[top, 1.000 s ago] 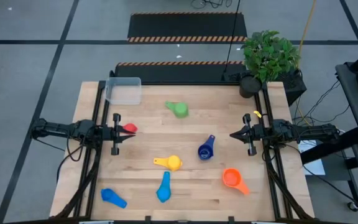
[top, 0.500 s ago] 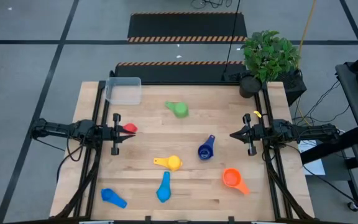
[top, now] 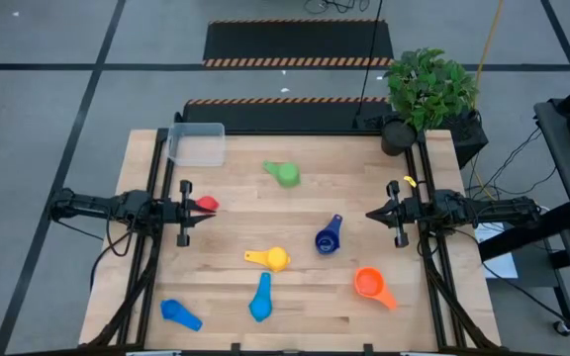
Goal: Nest measuring cups in basket
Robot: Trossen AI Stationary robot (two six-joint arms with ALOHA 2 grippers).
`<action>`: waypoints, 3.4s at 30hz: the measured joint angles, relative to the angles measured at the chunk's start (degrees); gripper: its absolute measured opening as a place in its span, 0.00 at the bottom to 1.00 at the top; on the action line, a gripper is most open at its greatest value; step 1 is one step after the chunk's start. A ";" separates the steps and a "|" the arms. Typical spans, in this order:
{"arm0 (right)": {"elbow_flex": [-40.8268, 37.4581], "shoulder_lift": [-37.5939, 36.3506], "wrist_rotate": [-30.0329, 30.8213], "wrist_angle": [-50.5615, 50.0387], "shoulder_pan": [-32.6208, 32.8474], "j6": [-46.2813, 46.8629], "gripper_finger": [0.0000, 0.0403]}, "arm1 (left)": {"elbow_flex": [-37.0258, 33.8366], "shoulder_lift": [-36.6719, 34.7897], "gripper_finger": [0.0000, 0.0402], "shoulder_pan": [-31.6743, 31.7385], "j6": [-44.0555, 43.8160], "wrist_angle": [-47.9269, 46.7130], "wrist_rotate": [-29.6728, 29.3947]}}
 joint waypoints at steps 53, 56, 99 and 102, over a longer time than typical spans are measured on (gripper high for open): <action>61.60 52.76 19.54 -53.29 14.94 34.81 0.00 | 0.07 0.07 0.09 0.01 -3.18 9.17 -0.01; 61.90 56.13 21.52 -55.90 18.66 41.62 0.00 | 2.41 2.33 0.09 0.01 -5.55 7.28 -0.03; 85.95 93.30 16.44 -62.67 54.61 105.18 0.17 | 54.41 64.25 0.09 -15.36 -15.17 -12.44 -3.17; 86.66 95.28 14.28 -67.60 56.00 109.31 0.17 | 54.41 64.25 0.09 -16.48 -15.57 -12.63 -3.16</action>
